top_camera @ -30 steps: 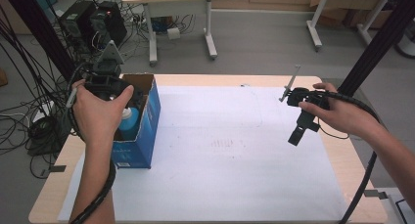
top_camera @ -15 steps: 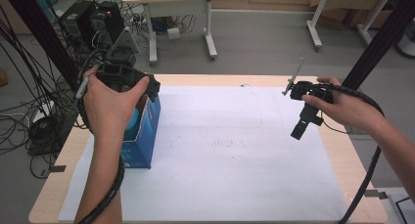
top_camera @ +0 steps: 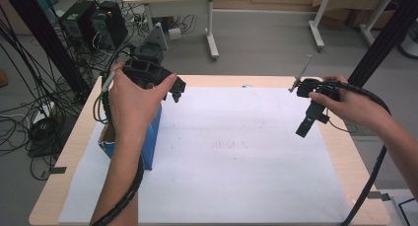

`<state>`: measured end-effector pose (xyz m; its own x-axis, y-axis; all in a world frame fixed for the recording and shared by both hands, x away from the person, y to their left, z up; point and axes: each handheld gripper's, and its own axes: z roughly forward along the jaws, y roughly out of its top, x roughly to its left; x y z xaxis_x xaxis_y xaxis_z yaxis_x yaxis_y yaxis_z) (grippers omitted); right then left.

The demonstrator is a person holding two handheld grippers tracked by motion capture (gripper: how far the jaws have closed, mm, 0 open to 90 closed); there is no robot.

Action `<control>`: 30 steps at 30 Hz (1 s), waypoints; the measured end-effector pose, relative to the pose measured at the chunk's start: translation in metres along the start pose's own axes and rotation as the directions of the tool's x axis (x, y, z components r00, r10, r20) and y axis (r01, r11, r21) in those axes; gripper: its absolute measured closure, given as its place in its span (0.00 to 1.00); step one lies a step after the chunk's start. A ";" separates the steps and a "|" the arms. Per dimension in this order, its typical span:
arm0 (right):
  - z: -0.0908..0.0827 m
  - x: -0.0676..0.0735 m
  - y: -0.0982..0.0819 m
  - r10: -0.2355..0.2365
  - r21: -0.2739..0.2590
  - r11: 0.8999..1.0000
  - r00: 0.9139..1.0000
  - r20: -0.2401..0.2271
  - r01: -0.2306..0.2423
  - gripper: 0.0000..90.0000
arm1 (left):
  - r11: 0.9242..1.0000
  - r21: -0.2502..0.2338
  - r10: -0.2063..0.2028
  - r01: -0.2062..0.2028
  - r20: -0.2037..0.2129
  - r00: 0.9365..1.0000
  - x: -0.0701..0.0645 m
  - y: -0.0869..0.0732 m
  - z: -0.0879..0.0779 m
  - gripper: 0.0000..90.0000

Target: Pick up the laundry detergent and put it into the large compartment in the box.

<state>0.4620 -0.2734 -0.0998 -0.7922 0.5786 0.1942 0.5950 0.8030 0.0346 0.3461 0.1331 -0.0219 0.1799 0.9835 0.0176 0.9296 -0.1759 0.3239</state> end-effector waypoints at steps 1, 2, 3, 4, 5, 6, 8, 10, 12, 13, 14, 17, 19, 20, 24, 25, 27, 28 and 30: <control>-0.001 -0.001 -0.001 0.001 0.001 1.000 1.000 0.000 -0.001 0.04 | 1.000 0.005 0.007 -0.007 0.000 1.000 -0.001 0.001 0.000 0.06; -0.001 -0.001 -0.001 0.002 -0.001 1.000 1.000 -0.001 -0.002 0.04 | 1.000 0.006 0.009 -0.009 0.000 1.000 -0.002 0.001 0.001 0.06; -0.001 -0.002 -0.002 0.003 -0.004 1.000 1.000 -0.001 -0.003 0.04 | 1.000 0.009 0.012 -0.012 0.002 1.000 -0.003 0.001 0.002 0.06; -0.001 -0.002 -0.002 0.007 -0.001 1.000 1.000 0.000 -0.007 0.04 | 1.000 0.011 0.017 -0.017 0.002 1.000 -0.004 0.001 0.002 0.06; -0.001 -0.002 -0.002 0.007 -0.002 1.000 1.000 0.002 -0.007 0.04 | 1.000 0.012 0.019 -0.019 0.005 1.000 -0.005 0.001 0.003 0.06; -0.001 -0.002 -0.002 0.006 0.000 1.000 1.000 0.004 -0.006 0.04 | 1.000 0.017 0.022 -0.022 0.005 1.000 -0.006 0.002 0.004 0.06; -0.002 -0.002 -0.002 0.006 -0.003 1.000 1.000 0.000 -0.006 0.04 | 0.999 0.024 0.027 -0.027 0.005 1.000 -0.007 0.003 0.005 0.06; -0.002 -0.001 -0.002 0.001 -0.003 1.000 1.000 0.002 -0.001 0.04 | 0.999 0.029 0.029 -0.030 0.004 1.000 -0.008 0.004 0.006 0.06; -0.002 0.000 -0.001 0.006 -0.002 1.000 1.000 0.002 -0.006 0.04 | 0.999 0.028 0.030 -0.030 0.006 1.000 -0.008 0.004 0.006 0.06; -0.003 0.000 -0.001 0.001 -0.001 1.000 1.000 0.004 -0.001 0.04 | 0.999 0.029 0.033 -0.033 0.007 0.999 -0.008 0.005 0.007 0.06; -0.003 0.000 -0.001 0.001 -0.003 1.000 1.000 0.004 -0.001 0.04 | 0.999 0.032 0.035 -0.035 0.004 0.999 -0.009 0.005 0.007 0.06; -0.004 0.000 -0.002 0.003 -0.008 1.000 1.000 0.004 -0.003 0.04 | 0.999 0.034 0.036 -0.036 0.004 0.999 -0.011 0.006 0.008 0.06; -0.004 0.000 -0.001 0.002 -0.006 1.000 1.000 0.005 -0.002 0.04 | 0.999 0.036 0.041 -0.041 0.005 0.999 -0.011 0.006 0.008 0.06; -0.003 0.000 -0.001 0.000 -0.005 1.000 1.000 0.005 0.000 0.04 | 0.999 0.035 0.041 -0.041 0.004 0.999 -0.012 0.006 0.008 0.06; -0.004 0.000 -0.001 0.004 -0.004 1.000 1.000 0.003 -0.004 0.04 | 0.998 0.036 0.041 -0.042 0.004 0.999 -0.013 0.007 0.008 0.06; -0.004 0.000 -0.001 0.002 -0.002 1.000 1.000 0.003 -0.002 0.04 | 0.998 0.037 0.043 -0.043 0.003 0.999 -0.013 0.007 0.009 0.06; -0.003 -0.001 -0.001 0.003 -0.001 1.000 1.000 0.003 -0.003 0.04 | 0.999 0.035 0.042 -0.042 0.003 0.999 -0.013 0.007 0.010 0.06; -0.003 0.000 -0.002 0.005 -0.003 1.000 1.000 0.004 -0.005 0.04 | 0.998 0.037 0.045 -0.045 0.003 0.999 -0.013 0.007 0.010 0.06; -0.004 0.000 -0.002 0.005 -0.002 1.000 1.000 0.005 -0.005 0.04 | 0.998 0.040 0.043 -0.043 0.003 0.999 -0.014 0.008 0.012 0.06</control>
<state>0.4618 -0.2755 -0.0964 -0.7897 0.5835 0.1896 0.5994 0.7997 0.0352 0.3544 0.1179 -0.0306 0.2209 0.9749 0.0288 0.9329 -0.2198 0.2852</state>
